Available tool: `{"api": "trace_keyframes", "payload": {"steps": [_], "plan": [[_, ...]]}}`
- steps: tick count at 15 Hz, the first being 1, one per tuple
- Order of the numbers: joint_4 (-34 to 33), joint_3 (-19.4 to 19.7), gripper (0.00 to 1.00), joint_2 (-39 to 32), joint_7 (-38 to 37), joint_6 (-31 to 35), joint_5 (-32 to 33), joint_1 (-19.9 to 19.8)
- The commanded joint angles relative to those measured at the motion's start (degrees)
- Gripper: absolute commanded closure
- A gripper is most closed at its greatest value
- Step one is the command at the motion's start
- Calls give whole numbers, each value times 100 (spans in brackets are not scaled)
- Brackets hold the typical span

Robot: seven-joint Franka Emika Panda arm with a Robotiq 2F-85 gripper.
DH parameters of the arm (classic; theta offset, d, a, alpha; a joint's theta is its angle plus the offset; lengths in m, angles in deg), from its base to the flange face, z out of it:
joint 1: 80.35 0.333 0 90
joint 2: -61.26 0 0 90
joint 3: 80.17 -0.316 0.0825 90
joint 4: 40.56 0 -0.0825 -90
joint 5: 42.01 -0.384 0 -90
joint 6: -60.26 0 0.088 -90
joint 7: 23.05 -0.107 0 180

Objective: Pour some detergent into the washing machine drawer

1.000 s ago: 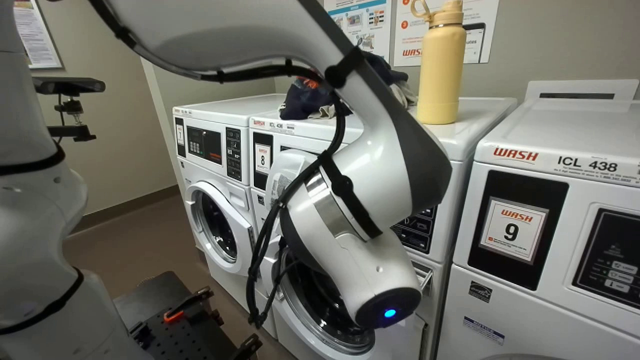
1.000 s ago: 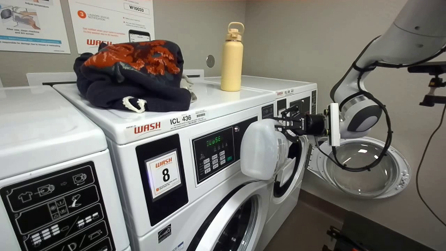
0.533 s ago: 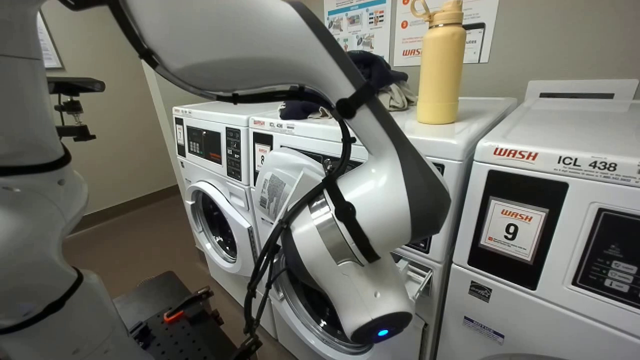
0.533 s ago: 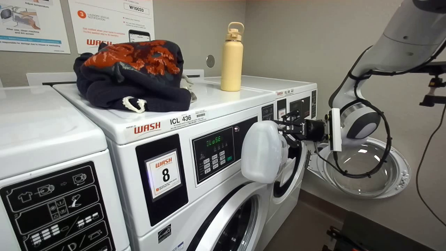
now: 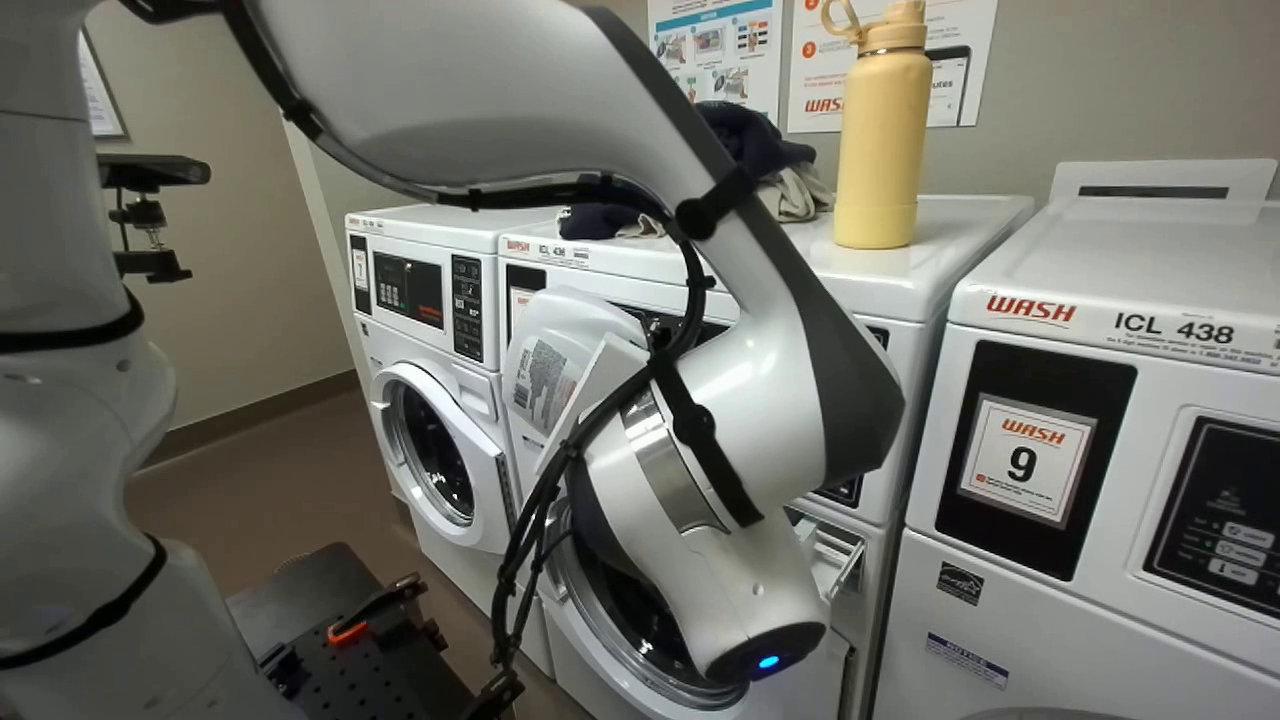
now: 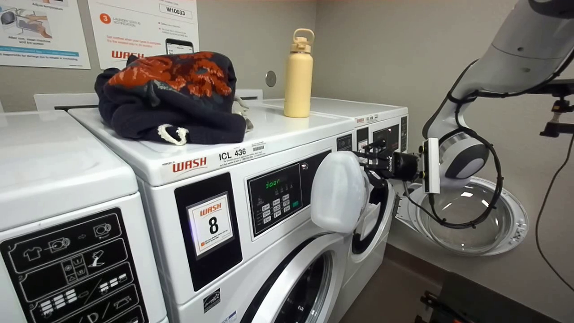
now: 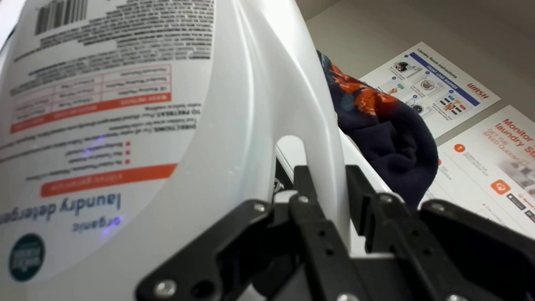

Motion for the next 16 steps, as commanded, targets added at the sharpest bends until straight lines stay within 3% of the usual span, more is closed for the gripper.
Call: {"api": "trace_keyframes", "payload": {"steps": [1,10,16], "plan": [[-66,42,94,112,-129,-365,-23,-43],[-160,58,94,140,-139,-277,37,-33],[-332,-3,94,290,-178,89,441,129]]}}
